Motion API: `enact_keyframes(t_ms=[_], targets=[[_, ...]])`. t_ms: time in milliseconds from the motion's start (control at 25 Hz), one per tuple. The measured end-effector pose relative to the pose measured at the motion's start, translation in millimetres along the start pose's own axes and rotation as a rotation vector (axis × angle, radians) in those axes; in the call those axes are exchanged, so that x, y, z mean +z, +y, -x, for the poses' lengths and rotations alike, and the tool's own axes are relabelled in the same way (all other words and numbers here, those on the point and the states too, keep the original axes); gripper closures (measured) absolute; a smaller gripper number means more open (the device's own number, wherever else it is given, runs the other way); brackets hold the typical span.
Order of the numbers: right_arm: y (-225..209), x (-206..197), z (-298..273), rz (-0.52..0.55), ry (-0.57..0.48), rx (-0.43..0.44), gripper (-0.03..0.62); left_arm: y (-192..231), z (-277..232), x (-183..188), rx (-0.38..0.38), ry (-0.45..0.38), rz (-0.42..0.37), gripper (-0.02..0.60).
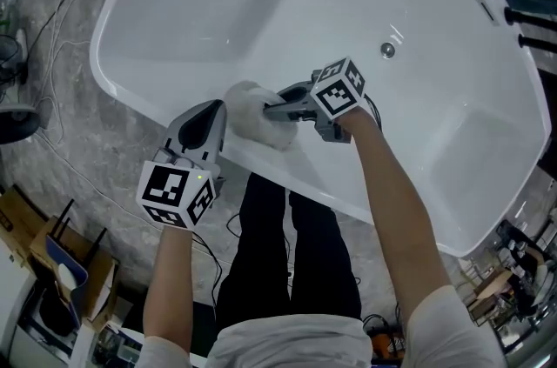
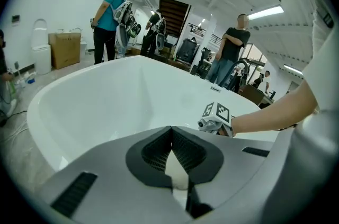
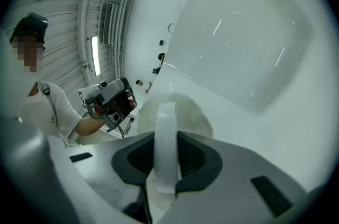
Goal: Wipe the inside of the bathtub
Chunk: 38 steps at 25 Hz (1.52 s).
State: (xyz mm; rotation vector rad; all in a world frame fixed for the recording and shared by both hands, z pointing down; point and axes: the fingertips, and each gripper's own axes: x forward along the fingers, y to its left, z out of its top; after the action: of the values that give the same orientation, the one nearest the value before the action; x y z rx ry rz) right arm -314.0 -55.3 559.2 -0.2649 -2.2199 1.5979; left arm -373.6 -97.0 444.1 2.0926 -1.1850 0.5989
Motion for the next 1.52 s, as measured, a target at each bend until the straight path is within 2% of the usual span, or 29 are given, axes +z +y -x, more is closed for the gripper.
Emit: enact_keyframes(t_ms=[240,440,680,1040,1160,1440,1520], targets=[[-28.4,5.1,-8.5,-0.046,-0.031,0.001,0.505,-2.2,-3.3,4.7,-0.024,-0.007,-0.022,0.571],[-69.1,-13.0,-4.2,-0.095,-0.073,-0.073,0.505,-13.5,-9.4,5.5,-0.066,-0.032,-0.032,0.571],[-111.6,-37.4,17.2,-0.198,-0.110,-0.163,0.505,-23.4,-30.9,6.4,-0.107,-0.014,-0.023,0.571],[-143.8,-118.6,77.9,-0.362,-0.092,-0.297,0.505,-52.8,-42.3,1.6,-0.136,0.007,-0.060,0.571],[-146.8,-144.9,102.0,-0.410,-0.120,-0.318,0.505,-68.1,-46.2,-0.2,-0.148,0.013,-0.080,0.571],[-159.4,-187.1,119.0,-0.459,-0.095,-0.369,0.505,-68.5,-54.5,-11.5,-0.177,0.032,-0.090,0.571],[-155.4,-204.1,134.1,-0.475,-0.091,-0.382,0.505,-80.7,-56.5,-12.9,-0.187,0.036,-0.095,0.571]])
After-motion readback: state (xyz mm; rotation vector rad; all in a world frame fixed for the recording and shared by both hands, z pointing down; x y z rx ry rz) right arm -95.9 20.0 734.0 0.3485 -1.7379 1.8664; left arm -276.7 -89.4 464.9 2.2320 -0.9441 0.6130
